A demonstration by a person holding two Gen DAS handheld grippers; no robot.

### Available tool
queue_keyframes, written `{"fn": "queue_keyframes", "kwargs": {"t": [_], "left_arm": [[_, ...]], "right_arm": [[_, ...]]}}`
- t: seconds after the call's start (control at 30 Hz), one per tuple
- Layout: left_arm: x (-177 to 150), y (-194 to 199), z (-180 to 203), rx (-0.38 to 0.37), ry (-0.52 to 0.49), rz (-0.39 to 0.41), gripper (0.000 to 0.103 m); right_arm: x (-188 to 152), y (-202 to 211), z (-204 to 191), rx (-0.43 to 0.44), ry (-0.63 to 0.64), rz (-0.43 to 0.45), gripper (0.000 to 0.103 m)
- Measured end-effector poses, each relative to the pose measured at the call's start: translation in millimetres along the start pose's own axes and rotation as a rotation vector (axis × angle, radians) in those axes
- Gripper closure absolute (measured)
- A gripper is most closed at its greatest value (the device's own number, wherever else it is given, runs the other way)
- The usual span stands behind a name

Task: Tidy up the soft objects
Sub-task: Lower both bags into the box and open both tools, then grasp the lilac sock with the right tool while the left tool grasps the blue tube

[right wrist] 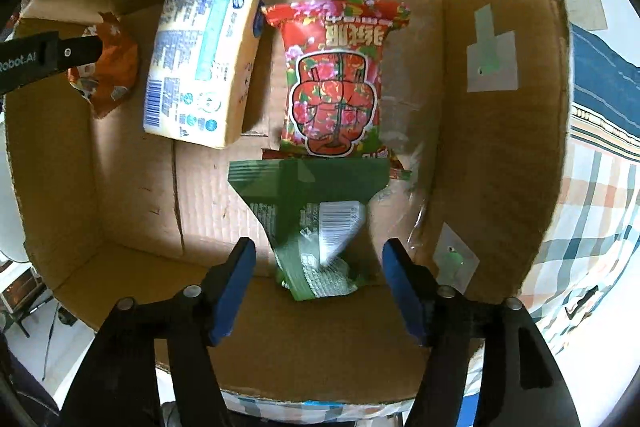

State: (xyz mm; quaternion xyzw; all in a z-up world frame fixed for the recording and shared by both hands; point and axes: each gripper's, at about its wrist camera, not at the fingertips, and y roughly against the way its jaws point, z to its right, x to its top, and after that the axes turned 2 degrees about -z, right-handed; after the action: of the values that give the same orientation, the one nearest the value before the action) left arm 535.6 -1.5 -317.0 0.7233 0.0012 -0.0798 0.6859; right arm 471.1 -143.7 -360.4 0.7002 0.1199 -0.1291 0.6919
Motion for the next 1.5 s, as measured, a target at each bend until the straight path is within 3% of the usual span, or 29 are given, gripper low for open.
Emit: {"fn": "queue_keyframes", "kwargs": {"t": [0.13,0.17,0.27,0.37,0.47,0.5,0.63,1.17,1.5], "left_arm": [[-7.5,15.0,-5.3,-0.007,0.014,0.026,0.061],[-10.2,18.8,-7.1,-0.01,0.015,0.036,0.06],[-23.8,33.1,-12.6,-0.027,0.022,0.072,0.054],[-41.7,49.0,-15.9,-0.036,0.024,0.118,0.042],[-67.7,64.4,-21.6,-0.049,0.031,0.171,0.029],[-73.7,67.3,-22.3,-0.056,0.033,0.178,0.02],[-105.3,82.4,-29.0,-0.089,0.053,0.225,0.006],[-210.5,132.3,-27.0,-0.046,0.098,0.399,0.006],[-274.0,162.2,-16.6,-0.034,0.188,0.478,0.006]], "right_arm": [[-6.3,15.8,2.6,0.004,-0.012,0.033,0.025],[-8.9,19.8,2.2,0.009,-0.012,0.043,0.018],[-20.0,32.9,3.5,-0.002,-0.015,0.079,0.016],[-36.4,45.5,3.3,0.002,-0.019,0.117,0.002],[-58.9,54.7,4.4,0.003,-0.024,0.162,0.001],[-63.5,54.7,4.0,-0.002,-0.022,0.182,0.001],[-84.5,58.3,-4.4,-0.024,-0.017,0.242,0.001],[-170.9,89.1,-22.1,-0.002,-0.01,0.435,0.001],[-228.5,120.5,-15.6,0.023,0.023,0.566,0.001]]}}
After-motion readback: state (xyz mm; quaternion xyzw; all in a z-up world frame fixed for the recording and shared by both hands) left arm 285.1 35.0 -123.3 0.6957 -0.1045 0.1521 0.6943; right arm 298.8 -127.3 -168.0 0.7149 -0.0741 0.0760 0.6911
